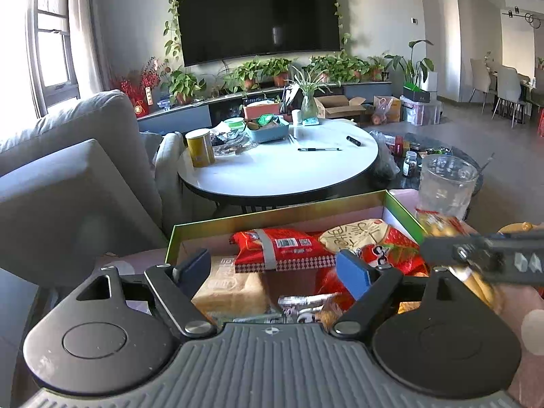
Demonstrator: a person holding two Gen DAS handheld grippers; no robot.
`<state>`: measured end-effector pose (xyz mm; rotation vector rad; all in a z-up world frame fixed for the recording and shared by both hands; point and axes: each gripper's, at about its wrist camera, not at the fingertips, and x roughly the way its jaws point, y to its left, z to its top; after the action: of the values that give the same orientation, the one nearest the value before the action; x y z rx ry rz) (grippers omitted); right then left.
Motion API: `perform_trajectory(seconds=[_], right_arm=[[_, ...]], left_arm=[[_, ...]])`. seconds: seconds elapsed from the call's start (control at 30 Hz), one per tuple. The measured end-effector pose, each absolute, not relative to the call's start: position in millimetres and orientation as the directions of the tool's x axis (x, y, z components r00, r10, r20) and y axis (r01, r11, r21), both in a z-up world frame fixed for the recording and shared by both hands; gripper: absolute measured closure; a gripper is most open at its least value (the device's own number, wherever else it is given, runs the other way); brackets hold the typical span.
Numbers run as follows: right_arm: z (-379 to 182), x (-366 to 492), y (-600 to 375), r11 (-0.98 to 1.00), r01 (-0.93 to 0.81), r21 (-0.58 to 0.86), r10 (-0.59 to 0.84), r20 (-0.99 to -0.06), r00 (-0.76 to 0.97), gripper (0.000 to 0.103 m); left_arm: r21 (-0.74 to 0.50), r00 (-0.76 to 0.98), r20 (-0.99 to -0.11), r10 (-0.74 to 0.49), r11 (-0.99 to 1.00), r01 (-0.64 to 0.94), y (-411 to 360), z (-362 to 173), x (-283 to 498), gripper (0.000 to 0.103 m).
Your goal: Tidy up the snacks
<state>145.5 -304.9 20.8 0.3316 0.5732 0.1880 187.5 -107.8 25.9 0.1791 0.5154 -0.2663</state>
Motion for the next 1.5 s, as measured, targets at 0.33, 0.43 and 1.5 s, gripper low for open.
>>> perform_trajectory(seconds=[0.33, 0.43, 1.5], right_arm=[[21.6, 160.1, -293.5, 0.937, -0.085, 0.338, 0.259, -0.511, 0.819, 0.037], [21.4, 164.7, -288.5, 0.941, -0.085, 0.329, 0.254, -0.516, 0.818, 0.037], [21.2, 90.0, -263.8, 0.969, -0.139, 0.206, 0.226, -0.493, 0.84, 0.037]], left_arm=[[0.111, 0.868, -0.449, -0.213, 0.95, 0.29, -91.5, 36.5, 159.6, 0.019], [0.104, 0.873, -0.45, -0.187, 0.96, 0.259, -79.7, 34.9, 157.8, 0.018], [0.021, 0.749, -0.662, -0.022, 0.999, 0.048, 16.0, -55.3, 140.2, 0.013]])
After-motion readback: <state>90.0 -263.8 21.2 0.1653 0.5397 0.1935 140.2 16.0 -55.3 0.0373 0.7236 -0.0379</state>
